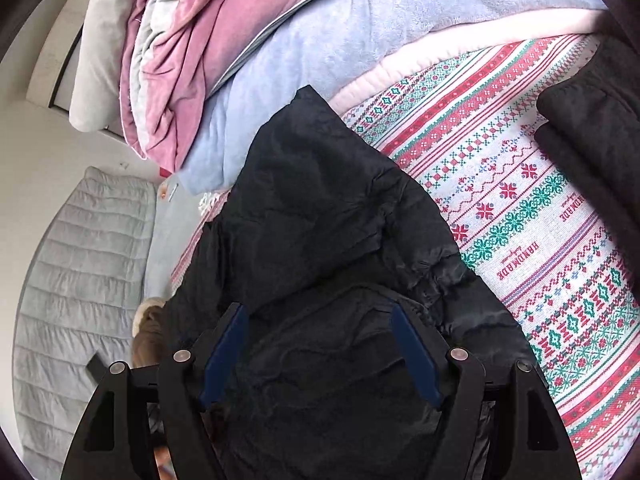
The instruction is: Fold large clothes
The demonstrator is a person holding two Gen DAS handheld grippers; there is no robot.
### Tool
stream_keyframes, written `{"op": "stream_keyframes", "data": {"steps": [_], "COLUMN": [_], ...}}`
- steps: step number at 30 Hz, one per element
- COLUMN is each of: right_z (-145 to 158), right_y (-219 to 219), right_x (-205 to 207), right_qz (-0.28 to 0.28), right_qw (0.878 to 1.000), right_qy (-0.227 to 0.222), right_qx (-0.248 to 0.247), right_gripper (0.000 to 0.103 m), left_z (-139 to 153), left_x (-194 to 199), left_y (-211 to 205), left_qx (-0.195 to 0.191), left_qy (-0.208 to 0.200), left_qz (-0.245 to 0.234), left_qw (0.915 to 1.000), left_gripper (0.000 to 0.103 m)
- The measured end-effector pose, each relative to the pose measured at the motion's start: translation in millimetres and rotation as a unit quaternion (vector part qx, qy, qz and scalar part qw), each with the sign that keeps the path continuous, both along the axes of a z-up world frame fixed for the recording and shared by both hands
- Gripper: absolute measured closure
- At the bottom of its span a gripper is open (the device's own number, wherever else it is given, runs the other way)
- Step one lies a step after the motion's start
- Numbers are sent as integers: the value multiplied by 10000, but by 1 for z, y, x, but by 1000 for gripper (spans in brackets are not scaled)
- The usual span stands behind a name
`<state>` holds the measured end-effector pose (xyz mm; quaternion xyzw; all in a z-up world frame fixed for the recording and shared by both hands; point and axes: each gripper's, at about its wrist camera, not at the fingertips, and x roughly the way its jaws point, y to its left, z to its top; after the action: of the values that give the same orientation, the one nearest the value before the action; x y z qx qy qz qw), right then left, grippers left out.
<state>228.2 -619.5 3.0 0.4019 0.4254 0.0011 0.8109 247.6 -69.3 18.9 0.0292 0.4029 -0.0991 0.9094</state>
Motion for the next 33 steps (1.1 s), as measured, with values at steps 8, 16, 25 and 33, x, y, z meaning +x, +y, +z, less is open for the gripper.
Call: {"op": "stream_keyframes", "data": {"steps": [8, 16, 25, 33], "right_z": [-6, -12, -28, -52], "right_y": [29, 55, 92, 87], "right_x": [5, -31, -90, -159], "right_qz": [-115, 153, 1071, 1107], "right_qw": [9998, 9968, 9737, 9785], "right_qy": [53, 326, 689, 913], "right_qx": [-178, -708, -1888, -1482], "right_gripper": [28, 28, 28, 28], "left_z": [15, -11, -35, -52], "left_x": [-81, -118, -163, -193], "left_y": [133, 209, 257, 270], "left_qx": [-61, -855, -1158, -1544], "left_qy": [-216, 437, 1025, 1432], "left_qz": [1058, 1777, 1798, 1627], "left_qw": [9941, 9794, 9715, 9640], "left_gripper": [35, 33, 33, 33]}}
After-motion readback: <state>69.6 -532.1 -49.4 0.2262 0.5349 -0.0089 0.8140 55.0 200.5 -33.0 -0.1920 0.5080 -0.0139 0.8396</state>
